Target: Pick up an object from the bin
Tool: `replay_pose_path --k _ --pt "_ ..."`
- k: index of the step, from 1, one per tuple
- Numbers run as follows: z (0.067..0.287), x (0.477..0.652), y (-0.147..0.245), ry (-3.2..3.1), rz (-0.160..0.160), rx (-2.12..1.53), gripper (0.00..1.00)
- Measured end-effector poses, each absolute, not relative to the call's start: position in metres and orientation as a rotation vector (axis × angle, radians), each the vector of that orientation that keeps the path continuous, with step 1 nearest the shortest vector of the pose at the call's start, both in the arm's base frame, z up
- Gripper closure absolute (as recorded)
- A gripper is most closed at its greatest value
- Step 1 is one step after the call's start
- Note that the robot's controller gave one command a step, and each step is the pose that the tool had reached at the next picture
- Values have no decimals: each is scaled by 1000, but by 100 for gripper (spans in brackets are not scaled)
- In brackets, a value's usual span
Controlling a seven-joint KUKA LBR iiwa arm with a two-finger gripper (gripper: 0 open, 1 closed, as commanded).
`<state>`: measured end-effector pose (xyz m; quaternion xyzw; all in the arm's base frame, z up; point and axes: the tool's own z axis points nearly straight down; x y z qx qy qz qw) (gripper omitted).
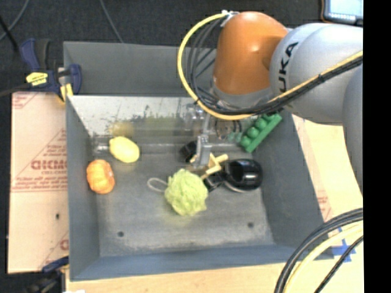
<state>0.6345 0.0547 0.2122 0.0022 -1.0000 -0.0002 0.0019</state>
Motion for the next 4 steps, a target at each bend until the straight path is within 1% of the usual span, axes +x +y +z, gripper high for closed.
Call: replay_pose_path --k 1,2,3,4 --pt "217 636 55 -3146 -2 6 0" --pt "217 629 48 -3134 0 242 0" --pt "219 619 55 -3111 1 459 0" --pt "188 616 54 -3148 -2 151 0"
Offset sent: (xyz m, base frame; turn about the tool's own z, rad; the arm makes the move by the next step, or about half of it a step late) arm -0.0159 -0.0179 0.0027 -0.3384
